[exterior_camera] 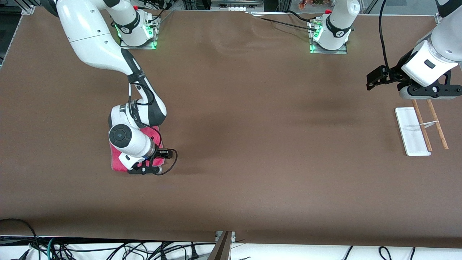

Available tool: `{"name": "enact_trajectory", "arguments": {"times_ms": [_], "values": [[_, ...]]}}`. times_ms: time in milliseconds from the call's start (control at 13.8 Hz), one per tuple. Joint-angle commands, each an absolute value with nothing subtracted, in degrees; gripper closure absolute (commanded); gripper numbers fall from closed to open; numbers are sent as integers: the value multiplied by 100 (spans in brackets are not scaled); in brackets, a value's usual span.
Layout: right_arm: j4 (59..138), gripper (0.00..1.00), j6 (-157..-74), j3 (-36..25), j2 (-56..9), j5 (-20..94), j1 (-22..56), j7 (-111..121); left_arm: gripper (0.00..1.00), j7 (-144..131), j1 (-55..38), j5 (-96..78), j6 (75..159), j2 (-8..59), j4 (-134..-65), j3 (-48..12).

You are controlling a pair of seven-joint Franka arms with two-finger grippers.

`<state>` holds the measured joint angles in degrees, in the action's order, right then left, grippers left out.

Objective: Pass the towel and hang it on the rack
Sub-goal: 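Close the right gripper on the pink towel's edge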

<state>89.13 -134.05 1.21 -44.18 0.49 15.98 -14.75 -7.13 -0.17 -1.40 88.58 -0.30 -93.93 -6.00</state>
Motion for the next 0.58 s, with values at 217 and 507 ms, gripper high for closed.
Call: {"name": "enact_trajectory", "arguments": {"times_ms": [217,507], "values": [[8798,51,-13509,114,-4570,105,1556,-1397,0,-633,-18,-26,8675,18,-9229,-615],[8842,89,-13553,114,-4579,132,1556,-1371,0,-624,-18,-26,8675,18,-9229,-615]]}}
